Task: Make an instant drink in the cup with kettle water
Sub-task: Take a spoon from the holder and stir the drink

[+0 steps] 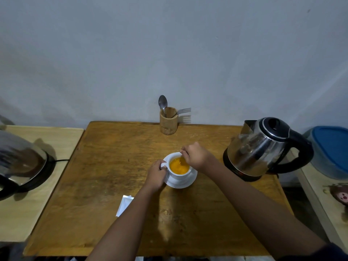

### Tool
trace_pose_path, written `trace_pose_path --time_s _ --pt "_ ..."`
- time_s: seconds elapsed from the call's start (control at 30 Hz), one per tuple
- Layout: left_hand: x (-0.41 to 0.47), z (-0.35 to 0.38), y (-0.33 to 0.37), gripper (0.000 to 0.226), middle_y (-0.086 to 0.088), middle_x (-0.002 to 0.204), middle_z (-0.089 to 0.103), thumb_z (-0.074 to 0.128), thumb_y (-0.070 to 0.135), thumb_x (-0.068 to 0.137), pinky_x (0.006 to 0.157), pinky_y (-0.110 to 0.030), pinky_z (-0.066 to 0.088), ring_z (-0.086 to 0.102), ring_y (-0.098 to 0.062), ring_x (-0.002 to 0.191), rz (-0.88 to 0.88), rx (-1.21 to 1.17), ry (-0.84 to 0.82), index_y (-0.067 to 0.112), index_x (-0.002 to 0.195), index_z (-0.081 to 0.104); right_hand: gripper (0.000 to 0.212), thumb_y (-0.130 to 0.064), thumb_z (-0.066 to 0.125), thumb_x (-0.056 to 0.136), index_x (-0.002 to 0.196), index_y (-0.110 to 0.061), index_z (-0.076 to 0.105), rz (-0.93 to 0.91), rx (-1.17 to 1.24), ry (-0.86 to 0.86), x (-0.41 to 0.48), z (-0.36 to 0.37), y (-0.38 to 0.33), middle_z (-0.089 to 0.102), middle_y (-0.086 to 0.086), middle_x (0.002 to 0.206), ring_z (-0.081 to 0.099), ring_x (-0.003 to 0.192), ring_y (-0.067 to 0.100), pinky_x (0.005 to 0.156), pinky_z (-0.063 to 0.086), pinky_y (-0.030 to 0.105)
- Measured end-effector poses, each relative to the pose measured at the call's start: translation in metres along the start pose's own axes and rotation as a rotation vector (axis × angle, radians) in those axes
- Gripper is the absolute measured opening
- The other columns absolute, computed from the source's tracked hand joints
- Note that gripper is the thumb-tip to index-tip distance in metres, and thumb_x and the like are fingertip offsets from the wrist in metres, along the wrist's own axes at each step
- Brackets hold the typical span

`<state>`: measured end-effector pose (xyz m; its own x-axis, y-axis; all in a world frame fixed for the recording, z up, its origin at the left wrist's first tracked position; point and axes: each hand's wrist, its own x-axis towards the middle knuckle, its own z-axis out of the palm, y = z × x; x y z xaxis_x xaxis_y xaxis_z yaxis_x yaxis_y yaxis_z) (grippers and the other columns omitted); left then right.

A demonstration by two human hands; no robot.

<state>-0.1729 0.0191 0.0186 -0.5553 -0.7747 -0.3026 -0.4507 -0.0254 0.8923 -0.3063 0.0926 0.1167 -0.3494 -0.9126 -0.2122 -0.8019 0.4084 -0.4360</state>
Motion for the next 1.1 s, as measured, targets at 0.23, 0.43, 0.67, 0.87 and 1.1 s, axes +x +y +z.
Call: trace_pose_path --time_s 0.23,0.43,0.67,0.87,1.1 --pt "-0.001 0.0 0.001 0.014 -0.009 0.092 0.055 0.042 0.005 0.089 0.063 -0.027 0.037 0.047 -0.02 0.081 0.018 0.004 0.003 0.011 0.092 0.054 0.033 -0.017 0.04 0.097 0.093 0.004 0.065 -0.051 0.063 0.077 0.0 0.012 -0.006 0.068 0.021 0.089 0.058 0.073 0.027 0.057 0.038 0.029" --pt "0.001 -0.001 -0.001 0.015 -0.009 0.093 0.055 0.042 0.006 0.09 0.061 -0.026 0.035 0.046 -0.019 0.079 0.033 0.04 -0.006 0.007 0.096 0.055 0.033 -0.015 0.043 0.096 0.082 0.006 0.064 -0.167 0.068 0.011 -0.009 0.013 -0.014 0.066 0.018 0.077 0.056 0.066 0.026 0.055 0.037 0.026" --pt "0.003 -0.001 -0.003 0.017 -0.012 0.101 0.057 0.042 0.009 0.091 0.069 -0.03 0.038 0.049 -0.021 0.086 0.014 0.039 -0.019 0.008 0.101 0.057 0.033 -0.022 0.04 0.097 0.106 -0.001 0.064 -0.066 -0.01 -0.029 -0.005 -0.003 -0.006 0.069 0.017 0.098 0.062 0.084 0.024 0.07 0.051 0.037" --pt "0.003 -0.002 -0.004 0.019 -0.01 0.1 0.057 0.042 0.009 0.091 0.074 -0.031 0.038 0.049 -0.021 0.087 0.003 0.031 -0.028 0.006 0.103 0.057 0.032 -0.019 0.039 0.097 0.099 -0.002 0.065 -0.036 -0.046 0.057 0.004 -0.002 -0.003 0.069 0.018 0.095 0.063 0.083 0.029 0.063 0.043 0.031" --pt "0.004 -0.002 -0.004 0.013 -0.008 0.093 0.054 0.042 0.008 0.09 0.069 -0.032 0.037 0.047 -0.021 0.081 0.005 0.034 -0.037 0.012 0.092 0.055 0.031 -0.017 0.042 0.097 0.098 0.003 0.067 -0.134 0.034 0.03 0.004 0.01 -0.015 0.07 0.02 0.095 0.063 0.082 0.028 0.063 0.043 0.033"
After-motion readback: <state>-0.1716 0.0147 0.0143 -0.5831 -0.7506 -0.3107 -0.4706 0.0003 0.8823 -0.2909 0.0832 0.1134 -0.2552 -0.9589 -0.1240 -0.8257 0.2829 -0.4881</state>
